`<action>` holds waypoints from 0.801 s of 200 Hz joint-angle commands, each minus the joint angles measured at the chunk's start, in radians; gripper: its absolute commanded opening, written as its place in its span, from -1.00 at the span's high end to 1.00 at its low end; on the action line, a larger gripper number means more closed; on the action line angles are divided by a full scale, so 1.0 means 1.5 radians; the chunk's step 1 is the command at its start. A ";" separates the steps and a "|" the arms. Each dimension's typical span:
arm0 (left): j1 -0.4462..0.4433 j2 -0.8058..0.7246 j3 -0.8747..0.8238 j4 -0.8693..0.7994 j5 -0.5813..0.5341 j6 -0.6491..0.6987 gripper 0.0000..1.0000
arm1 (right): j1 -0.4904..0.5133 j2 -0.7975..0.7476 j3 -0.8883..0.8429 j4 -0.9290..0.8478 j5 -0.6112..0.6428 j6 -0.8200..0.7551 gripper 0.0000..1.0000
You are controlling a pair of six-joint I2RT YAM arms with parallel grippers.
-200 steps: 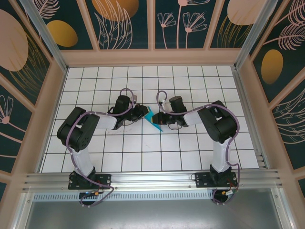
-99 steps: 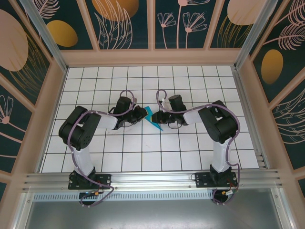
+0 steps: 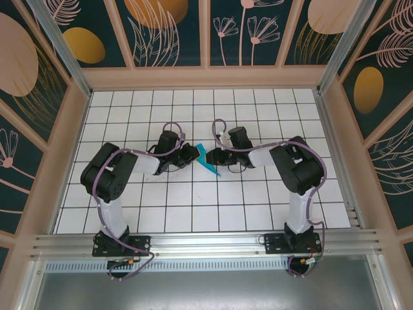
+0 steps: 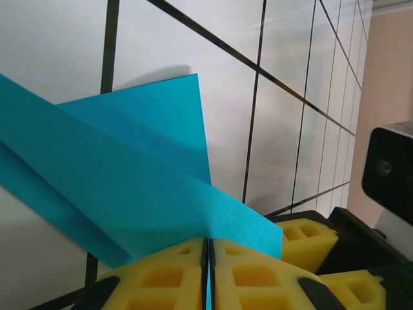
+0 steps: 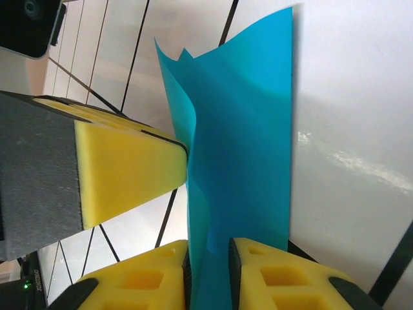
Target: Fold a paper plane with a square sheet of paper (pick it up from the middle)
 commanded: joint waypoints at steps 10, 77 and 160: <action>-0.006 0.006 0.009 -0.012 -0.007 0.016 0.73 | 0.001 -0.016 0.009 0.003 -0.018 -0.002 0.63; -0.006 -0.046 -0.007 0.005 0.003 0.023 0.67 | -0.003 0.004 -0.007 0.023 -0.036 0.020 0.88; -0.006 -0.033 -0.013 0.024 0.021 0.025 0.65 | -0.012 0.037 -0.003 0.013 -0.028 0.040 0.88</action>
